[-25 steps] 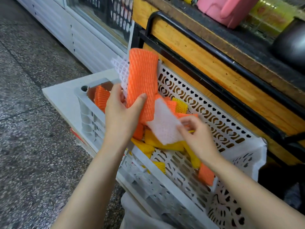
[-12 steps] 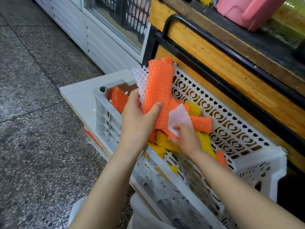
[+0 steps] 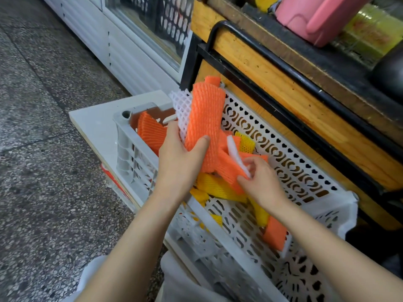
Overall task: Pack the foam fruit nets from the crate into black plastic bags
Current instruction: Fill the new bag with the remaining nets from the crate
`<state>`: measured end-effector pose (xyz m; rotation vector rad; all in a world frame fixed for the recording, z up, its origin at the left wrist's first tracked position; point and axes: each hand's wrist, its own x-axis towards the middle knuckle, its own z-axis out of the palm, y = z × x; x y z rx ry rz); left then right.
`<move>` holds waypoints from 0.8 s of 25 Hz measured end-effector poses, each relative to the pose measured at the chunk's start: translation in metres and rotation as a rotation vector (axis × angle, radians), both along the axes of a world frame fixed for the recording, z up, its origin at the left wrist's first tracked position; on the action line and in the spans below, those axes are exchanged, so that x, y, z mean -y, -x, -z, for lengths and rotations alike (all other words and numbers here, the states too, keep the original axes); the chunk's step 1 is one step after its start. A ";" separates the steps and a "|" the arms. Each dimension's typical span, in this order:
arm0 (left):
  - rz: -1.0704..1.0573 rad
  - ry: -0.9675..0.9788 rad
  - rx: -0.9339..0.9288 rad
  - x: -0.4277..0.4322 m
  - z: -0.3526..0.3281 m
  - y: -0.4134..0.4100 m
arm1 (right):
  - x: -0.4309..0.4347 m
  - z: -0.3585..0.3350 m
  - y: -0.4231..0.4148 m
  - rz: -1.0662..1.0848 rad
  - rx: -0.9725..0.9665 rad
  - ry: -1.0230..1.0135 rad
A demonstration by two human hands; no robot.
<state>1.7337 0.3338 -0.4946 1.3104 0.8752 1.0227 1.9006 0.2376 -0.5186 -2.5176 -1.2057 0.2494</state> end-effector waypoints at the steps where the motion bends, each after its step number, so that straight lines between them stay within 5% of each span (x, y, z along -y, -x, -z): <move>1: 0.000 -0.001 -0.029 0.001 -0.001 0.000 | 0.008 -0.013 0.005 0.021 -0.045 -0.047; 6: 0.048 -0.063 -0.208 0.016 -0.005 -0.004 | 0.036 -0.072 0.041 0.041 -0.267 -0.350; 12: 0.193 0.045 -0.161 0.045 -0.012 -0.014 | 0.037 -0.065 0.067 -0.138 -0.081 -0.282; 15: 0.276 0.051 -0.069 0.051 -0.015 -0.013 | 0.037 -0.064 0.068 -0.211 -0.130 -0.301; 20: 0.115 -0.104 -0.206 0.035 -0.001 -0.016 | 0.039 -0.058 0.058 -0.283 -0.240 -0.327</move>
